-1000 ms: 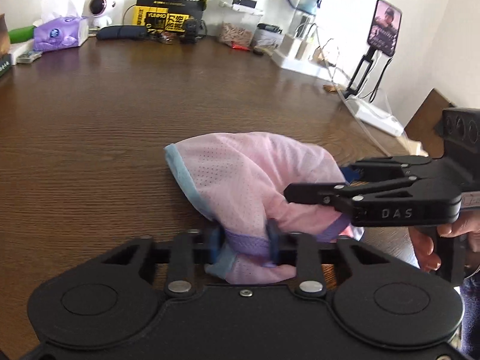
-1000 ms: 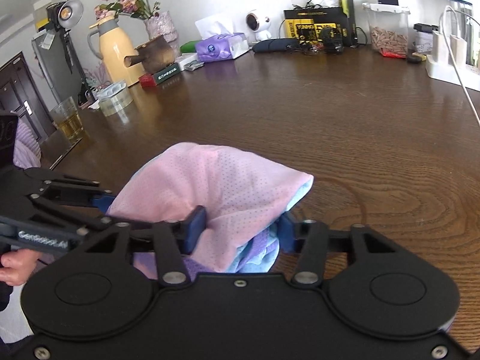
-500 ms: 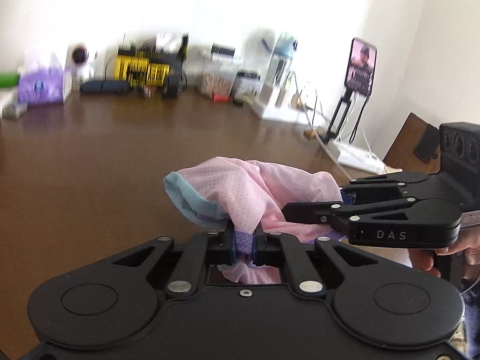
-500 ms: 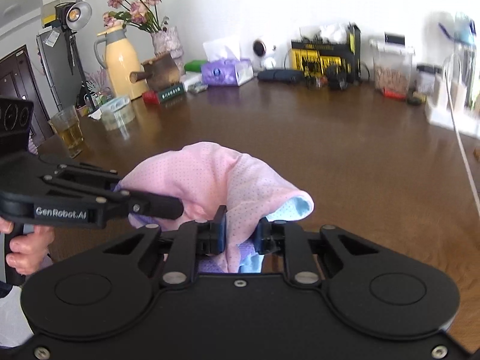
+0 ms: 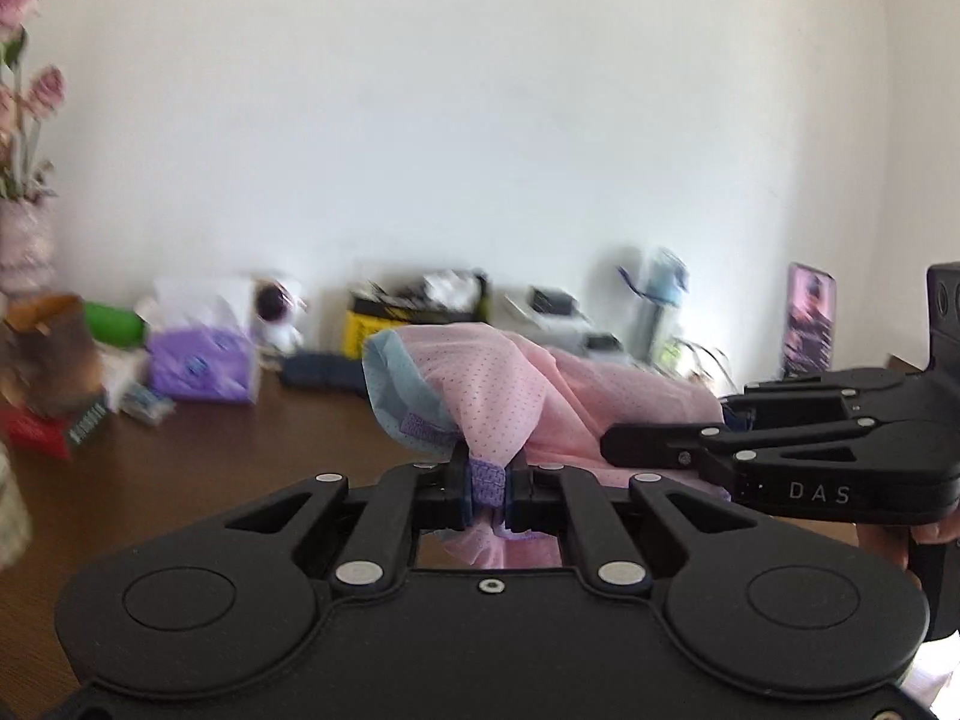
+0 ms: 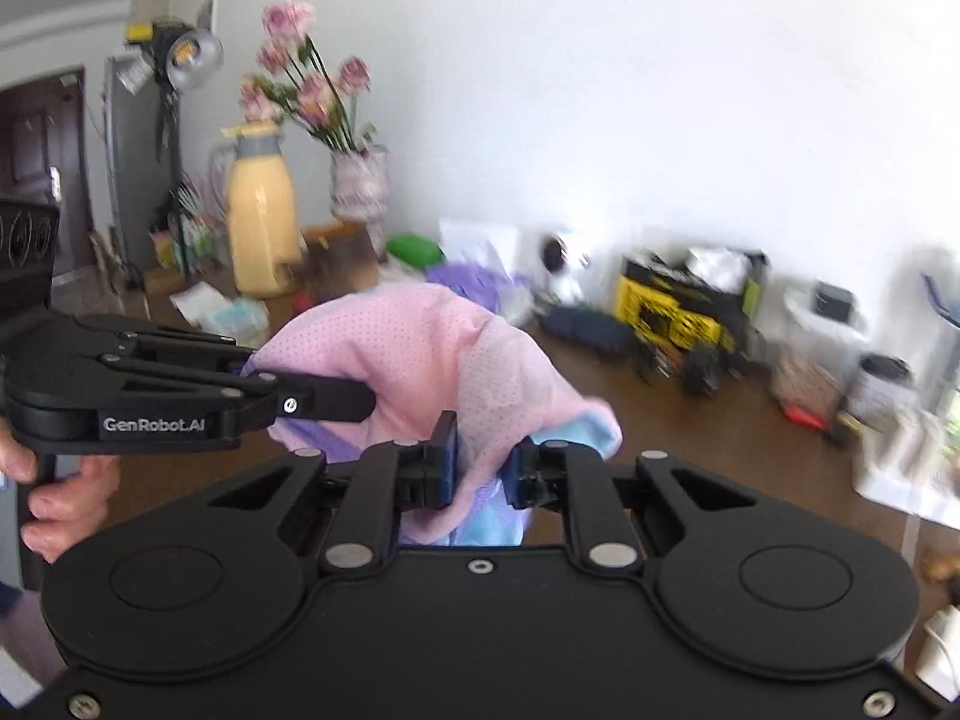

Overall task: Fold clothes
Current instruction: 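Carry the bundle with both grippers toward the tissue box and set it down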

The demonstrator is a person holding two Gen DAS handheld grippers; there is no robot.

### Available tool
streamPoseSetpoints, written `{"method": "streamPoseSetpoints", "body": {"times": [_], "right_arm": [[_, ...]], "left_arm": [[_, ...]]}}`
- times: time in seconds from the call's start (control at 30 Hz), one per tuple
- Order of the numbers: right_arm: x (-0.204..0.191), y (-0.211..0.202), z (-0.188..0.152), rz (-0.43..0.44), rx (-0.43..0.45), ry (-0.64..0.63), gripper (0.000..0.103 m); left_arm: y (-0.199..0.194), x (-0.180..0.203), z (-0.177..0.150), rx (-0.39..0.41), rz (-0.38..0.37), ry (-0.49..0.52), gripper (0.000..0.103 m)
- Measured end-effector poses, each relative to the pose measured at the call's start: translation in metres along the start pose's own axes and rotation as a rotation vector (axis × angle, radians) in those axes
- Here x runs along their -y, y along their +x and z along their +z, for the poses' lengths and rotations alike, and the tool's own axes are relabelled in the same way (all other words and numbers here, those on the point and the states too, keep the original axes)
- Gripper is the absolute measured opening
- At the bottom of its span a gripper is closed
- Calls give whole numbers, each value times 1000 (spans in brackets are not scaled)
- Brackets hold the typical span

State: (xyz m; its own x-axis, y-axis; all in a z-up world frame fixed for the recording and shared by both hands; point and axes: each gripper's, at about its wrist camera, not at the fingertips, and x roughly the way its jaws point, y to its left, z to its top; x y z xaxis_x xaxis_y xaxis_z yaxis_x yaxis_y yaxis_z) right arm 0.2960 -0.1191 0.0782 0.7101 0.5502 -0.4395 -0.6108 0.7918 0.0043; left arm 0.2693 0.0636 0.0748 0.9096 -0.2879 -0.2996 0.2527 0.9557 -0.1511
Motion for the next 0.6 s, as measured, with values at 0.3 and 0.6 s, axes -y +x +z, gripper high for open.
{"method": "streamPoseSetpoints", "body": {"times": [0.3, 0.6], "right_arm": [[-31, 115, 55, 85, 39, 6, 17], [-65, 308, 42, 161, -162, 73, 17]], "left_arm": [[50, -104, 32, -68, 211, -8, 9], [125, -226, -3, -306, 341, -14, 9]]}}
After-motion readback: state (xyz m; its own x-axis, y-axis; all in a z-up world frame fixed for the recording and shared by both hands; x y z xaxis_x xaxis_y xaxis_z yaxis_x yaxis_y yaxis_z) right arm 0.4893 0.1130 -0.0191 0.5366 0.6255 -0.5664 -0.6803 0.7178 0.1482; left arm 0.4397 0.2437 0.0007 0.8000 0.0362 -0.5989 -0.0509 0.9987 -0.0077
